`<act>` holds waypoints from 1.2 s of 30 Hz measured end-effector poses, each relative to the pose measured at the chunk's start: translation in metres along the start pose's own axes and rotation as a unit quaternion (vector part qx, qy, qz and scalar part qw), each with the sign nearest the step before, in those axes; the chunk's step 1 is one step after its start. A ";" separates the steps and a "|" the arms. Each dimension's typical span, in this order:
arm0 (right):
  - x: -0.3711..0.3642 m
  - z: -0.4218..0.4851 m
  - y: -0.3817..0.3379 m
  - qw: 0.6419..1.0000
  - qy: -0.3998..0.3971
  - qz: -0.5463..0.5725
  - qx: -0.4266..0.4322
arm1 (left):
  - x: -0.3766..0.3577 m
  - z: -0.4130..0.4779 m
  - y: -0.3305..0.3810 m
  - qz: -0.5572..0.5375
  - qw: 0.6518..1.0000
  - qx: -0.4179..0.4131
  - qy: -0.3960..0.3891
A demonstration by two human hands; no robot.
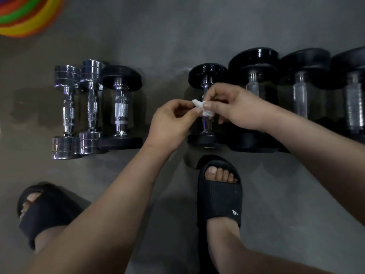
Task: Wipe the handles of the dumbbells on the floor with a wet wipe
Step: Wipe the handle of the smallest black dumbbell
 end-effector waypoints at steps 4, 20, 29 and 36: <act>0.010 0.002 0.003 0.996 0.058 0.063 -0.024 | -0.007 0.008 -0.002 -0.082 0.996 0.023 -0.006; 0.013 -0.003 0.018 0.969 0.101 0.210 -0.088 | -0.012 0.009 0.010 -0.044 0.997 0.009 -0.063; 0.006 -0.003 0.015 0.983 0.072 0.152 -0.077 | 0.004 0.017 -0.009 -0.014 0.997 0.041 0.069; 0.014 -0.005 0.023 0.986 0.081 0.129 -0.072 | -0.021 0.014 -0.007 -0.094 0.994 0.052 -0.034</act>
Point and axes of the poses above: each hand's wrist, its own z-axis towards the middle knuckle, its own x-axis out of the back of the hand, y = z × x, the point moved 8 cm from there along z, towards the middle knuckle, and after that the axes turned 13 degrees about -z, right-handed, at the moved point
